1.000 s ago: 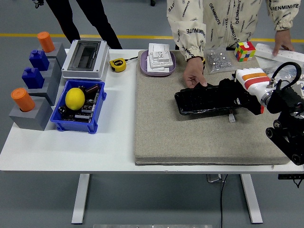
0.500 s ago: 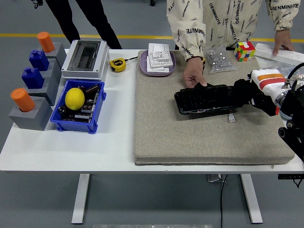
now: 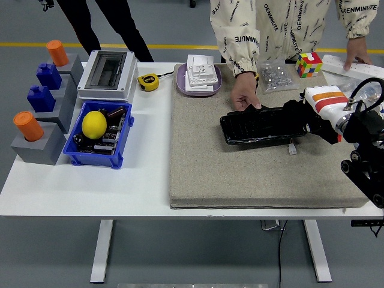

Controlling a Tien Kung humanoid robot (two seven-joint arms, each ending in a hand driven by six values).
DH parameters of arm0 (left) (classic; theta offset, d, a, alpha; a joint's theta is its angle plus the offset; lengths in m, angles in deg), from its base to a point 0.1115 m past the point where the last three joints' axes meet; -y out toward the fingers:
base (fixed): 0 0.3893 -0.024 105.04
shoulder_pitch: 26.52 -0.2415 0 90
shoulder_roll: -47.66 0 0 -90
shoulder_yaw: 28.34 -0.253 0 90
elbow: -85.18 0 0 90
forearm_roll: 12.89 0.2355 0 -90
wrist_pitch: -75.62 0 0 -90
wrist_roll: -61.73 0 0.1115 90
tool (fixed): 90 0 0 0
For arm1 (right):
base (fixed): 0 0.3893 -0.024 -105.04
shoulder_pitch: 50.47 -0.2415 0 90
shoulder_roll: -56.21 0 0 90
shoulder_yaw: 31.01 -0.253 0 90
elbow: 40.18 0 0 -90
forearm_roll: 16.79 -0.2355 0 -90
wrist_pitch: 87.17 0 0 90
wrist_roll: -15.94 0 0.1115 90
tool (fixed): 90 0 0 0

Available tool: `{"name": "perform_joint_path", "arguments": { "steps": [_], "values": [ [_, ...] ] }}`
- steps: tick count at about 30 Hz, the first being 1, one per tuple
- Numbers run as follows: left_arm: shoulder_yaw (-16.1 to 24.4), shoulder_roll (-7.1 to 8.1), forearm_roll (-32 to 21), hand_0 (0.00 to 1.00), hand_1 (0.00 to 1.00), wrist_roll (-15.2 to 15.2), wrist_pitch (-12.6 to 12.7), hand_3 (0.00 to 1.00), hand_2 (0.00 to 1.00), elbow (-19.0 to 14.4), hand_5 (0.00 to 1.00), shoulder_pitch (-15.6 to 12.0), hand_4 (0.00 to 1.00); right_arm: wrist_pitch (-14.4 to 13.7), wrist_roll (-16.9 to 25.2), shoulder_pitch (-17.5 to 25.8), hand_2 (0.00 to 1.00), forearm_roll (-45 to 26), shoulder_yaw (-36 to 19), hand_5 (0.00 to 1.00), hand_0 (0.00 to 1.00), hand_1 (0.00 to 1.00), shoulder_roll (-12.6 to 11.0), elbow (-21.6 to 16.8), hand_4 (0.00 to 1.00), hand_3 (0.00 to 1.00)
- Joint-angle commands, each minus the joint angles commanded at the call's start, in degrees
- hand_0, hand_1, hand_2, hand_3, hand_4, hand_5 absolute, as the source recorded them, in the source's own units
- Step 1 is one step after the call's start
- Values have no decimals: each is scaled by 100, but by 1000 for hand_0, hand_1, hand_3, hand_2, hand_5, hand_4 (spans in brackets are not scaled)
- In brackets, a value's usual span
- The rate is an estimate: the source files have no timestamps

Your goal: Pick the rag up,wipe the panel,place it on the desk

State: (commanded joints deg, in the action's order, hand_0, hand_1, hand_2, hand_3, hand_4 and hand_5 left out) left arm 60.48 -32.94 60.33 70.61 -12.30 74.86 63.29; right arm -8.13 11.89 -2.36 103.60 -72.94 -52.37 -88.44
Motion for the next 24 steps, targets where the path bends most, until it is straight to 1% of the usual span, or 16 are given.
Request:
{"name": "perform_joint_path", "arguments": {
  "steps": [14, 24],
  "values": [
    [-7, 16, 8, 640, 689, 8, 2, 566, 724, 0, 466, -8, 593, -14, -28, -69, 437, 0, 111, 54, 224, 358, 387, -75, 993, 415],
    [-78, 36, -13, 640, 689, 7, -3, 566, 724, 0, 466, -17, 593, -31, -53, -137, 437, -41, 439, 53, 225, 358, 754, -206, 993, 415]
  ]
}}
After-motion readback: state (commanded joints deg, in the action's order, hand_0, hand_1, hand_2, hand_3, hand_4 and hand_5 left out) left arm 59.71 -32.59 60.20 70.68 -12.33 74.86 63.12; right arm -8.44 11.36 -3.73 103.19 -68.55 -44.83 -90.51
